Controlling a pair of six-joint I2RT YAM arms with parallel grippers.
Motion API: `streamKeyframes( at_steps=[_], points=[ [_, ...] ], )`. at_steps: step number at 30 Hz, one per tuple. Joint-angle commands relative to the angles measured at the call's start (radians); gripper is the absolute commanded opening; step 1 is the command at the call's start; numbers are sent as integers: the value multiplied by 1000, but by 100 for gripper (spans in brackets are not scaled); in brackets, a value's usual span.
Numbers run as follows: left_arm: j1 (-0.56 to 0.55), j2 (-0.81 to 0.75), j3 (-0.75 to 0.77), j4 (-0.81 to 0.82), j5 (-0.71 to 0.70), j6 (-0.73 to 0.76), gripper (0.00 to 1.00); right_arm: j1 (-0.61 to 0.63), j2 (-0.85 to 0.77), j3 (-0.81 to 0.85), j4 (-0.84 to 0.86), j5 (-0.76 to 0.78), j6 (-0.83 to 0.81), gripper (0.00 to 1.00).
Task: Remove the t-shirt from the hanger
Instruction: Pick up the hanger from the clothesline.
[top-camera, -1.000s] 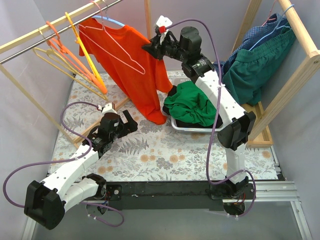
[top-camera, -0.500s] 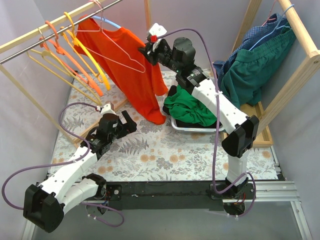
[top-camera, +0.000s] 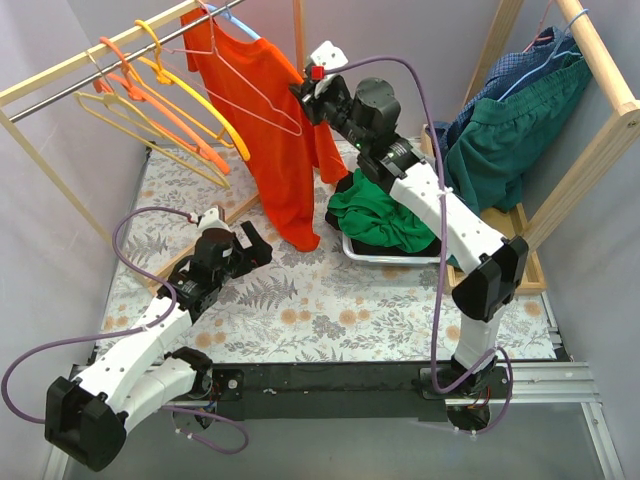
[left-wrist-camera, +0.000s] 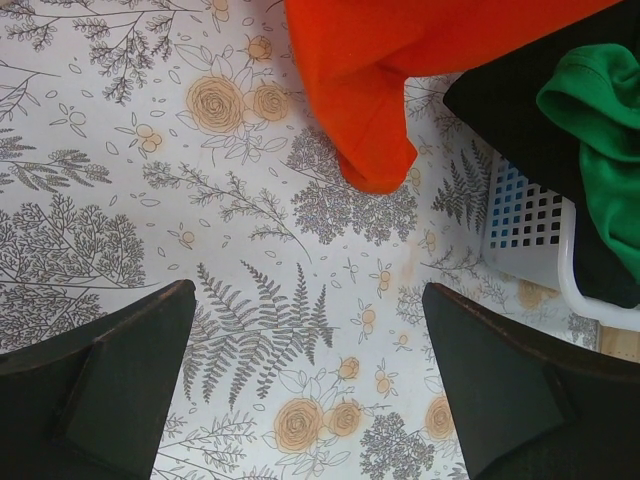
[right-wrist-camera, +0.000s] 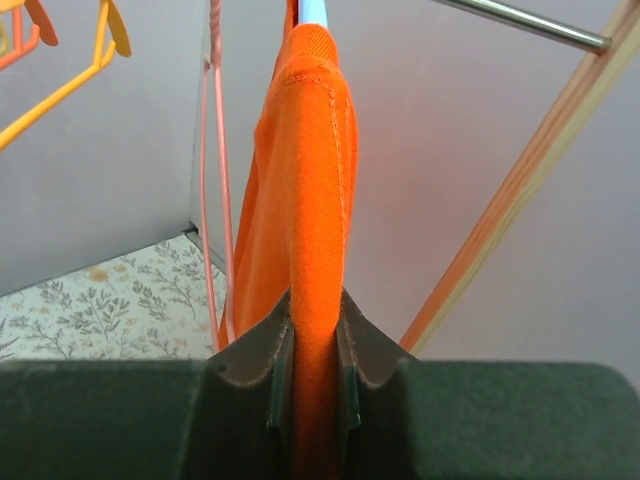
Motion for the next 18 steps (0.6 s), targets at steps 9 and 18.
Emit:
streamKeyframes(
  at_steps=[9,18],
  points=[
    [5,-38,19,-34,-6,17,98,1,-387,-337,281,53,-12,1],
    [5,-130,15,-60,109,79,98,2,-761,-820,179,127,125,1]
  ],
)
